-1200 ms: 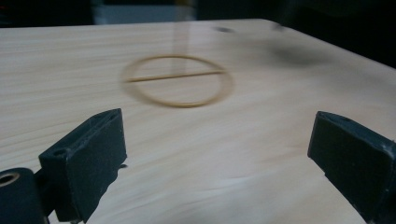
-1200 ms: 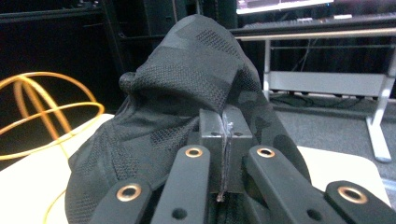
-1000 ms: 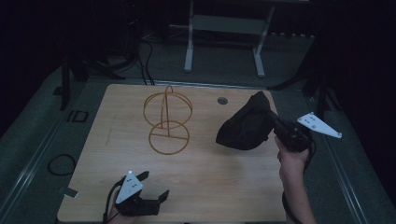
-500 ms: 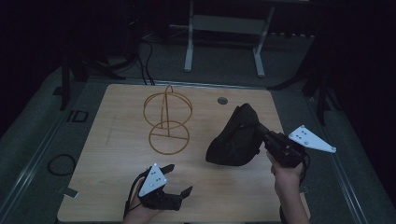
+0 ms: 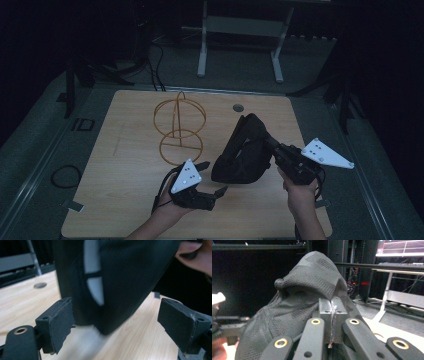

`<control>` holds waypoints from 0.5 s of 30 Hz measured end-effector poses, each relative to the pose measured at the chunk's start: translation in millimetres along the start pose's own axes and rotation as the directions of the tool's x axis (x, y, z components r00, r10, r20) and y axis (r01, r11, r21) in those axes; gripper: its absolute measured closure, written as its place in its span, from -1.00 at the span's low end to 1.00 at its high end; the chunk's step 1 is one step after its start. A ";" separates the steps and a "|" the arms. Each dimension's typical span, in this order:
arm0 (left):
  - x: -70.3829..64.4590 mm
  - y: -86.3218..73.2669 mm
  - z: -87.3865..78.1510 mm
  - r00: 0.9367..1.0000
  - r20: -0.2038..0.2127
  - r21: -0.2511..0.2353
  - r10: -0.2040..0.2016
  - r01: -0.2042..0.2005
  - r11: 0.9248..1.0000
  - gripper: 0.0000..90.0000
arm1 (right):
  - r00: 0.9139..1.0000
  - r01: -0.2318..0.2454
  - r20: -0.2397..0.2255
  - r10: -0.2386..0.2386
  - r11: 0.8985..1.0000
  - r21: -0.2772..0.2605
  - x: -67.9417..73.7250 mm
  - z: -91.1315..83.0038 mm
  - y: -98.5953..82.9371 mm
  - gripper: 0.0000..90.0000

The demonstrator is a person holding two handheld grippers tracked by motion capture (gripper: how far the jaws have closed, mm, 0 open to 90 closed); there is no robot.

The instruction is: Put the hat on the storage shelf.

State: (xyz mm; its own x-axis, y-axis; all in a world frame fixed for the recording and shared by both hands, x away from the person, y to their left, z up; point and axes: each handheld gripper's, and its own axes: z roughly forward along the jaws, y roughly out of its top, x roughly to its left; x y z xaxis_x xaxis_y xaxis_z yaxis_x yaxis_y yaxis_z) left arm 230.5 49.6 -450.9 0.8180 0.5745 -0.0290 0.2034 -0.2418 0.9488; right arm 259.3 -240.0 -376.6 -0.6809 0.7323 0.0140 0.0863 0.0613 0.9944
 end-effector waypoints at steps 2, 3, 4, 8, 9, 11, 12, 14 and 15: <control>-3.6 6.0 6.2 1.000 0.014 -0.005 0.007 -0.007 1.000 -0.68 | 1.000 -0.010 -0.008 0.010 1.000 -0.002 1.1 1.2 -1.2 0.99; -5.6 8.6 9.2 1.000 0.019 -0.005 0.010 -0.010 1.000 -0.68 | 1.000 -0.006 -0.006 0.006 1.000 0.001 2.1 1.8 -1.8 0.99; -7.6 10.7 11.9 1.000 0.025 -0.014 0.011 -0.011 1.000 -0.66 | 1.000 0.002 0.002 -0.002 1.000 0.003 3.5 2.4 -2.4 0.99; -12.2 14.9 17.9 0.998 0.055 -0.036 0.013 -0.011 0.999 -0.44 | 1.000 0.007 -0.002 -0.007 1.000 0.018 6.7 5.3 -5.3 0.99; -13.7 15.3 18.5 0.998 0.053 -0.040 0.028 -0.026 0.999 -0.36 | 1.000 0.003 -0.013 -0.002 1.000 0.021 7.1 6.0 -5.9 0.99; -14.3 16.0 18.0 0.997 0.072 -0.051 0.025 -0.022 0.998 -0.20 | 1.000 0.017 -0.013 -0.016 0.999 0.030 9.2 7.4 -7.3 0.99; -14.9 16.4 17.7 0.997 0.067 -0.053 0.035 -0.031 0.998 -0.10 | 1.000 0.015 -0.017 -0.015 0.999 0.035 9.8 8.0 -8.0 0.99; -16.1 17.6 17.0 0.996 0.063 -0.054 0.057 -0.053 0.997 0.02 | 0.999 0.019 -0.026 -0.018 0.999 0.039 11.1 8.8 -9.1 0.99; -16.5 17.8 16.3 0.996 0.058 -0.055 0.064 -0.061 0.997 0.12 | 0.999 0.022 -0.025 -0.021 0.999 0.043 11.8 9.3 -9.4 0.99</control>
State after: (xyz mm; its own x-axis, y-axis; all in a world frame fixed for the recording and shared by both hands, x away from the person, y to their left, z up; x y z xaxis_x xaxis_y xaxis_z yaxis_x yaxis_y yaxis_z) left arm 229.3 23.1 -438.7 0.8589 0.5119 0.0139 0.1233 -0.2330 0.9646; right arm 257.2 -225.7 -386.7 -0.7008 0.7134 -0.0046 0.1024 0.1069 0.9890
